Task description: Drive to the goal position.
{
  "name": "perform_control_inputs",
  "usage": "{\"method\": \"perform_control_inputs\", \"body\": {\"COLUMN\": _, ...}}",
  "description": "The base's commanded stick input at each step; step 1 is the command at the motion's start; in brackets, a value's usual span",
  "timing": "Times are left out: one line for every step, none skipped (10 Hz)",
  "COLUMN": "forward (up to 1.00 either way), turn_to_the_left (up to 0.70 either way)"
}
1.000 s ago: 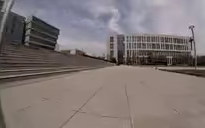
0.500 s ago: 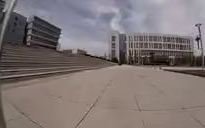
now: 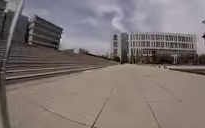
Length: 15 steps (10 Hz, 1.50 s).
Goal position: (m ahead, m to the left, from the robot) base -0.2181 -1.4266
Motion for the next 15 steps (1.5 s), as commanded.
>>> {"method": "perform_control_inputs", "body": {"forward": 1.0, "turn_to_the_left": -0.27}}
{"method": "perform_control_inputs", "body": {"forward": 1.0, "turn_to_the_left": -0.27}}
{"method": "perform_control_inputs", "body": {"forward": 1.0, "turn_to_the_left": -0.27}}
{"method": "perform_control_inputs", "body": {"forward": 1.0, "turn_to_the_left": -0.27}}
{"method": "perform_control_inputs", "body": {"forward": 1.0, "turn_to_the_left": -0.27}}
{"method": "perform_control_inputs", "body": {"forward": 1.0, "turn_to_the_left": -0.27}}
{"method": "perform_control_inputs", "body": {"forward": 1.0, "turn_to_the_left": -0.27}}
{"method": "perform_control_inputs", "body": {"forward": 1.0, "turn_to_the_left": -0.27}}
{"method": "perform_control_inputs", "body": {"forward": 1.0, "turn_to_the_left": -0.01}}
{"method": "perform_control_inputs", "body": {"forward": 1.0, "turn_to_the_left": 0.0}}
{"method": "perform_control_inputs", "body": {"forward": 1.0, "turn_to_the_left": 0.0}}
{"method": "perform_control_inputs", "body": {"forward": 1.0, "turn_to_the_left": 0.0}}
{"method": "perform_control_inputs", "body": {"forward": 1.0, "turn_to_the_left": 0.0}}
{"method": "perform_control_inputs", "body": {"forward": 1.0, "turn_to_the_left": 0.0}}
{"method": "perform_control_inputs", "body": {"forward": 1.0, "turn_to_the_left": 0.0}}
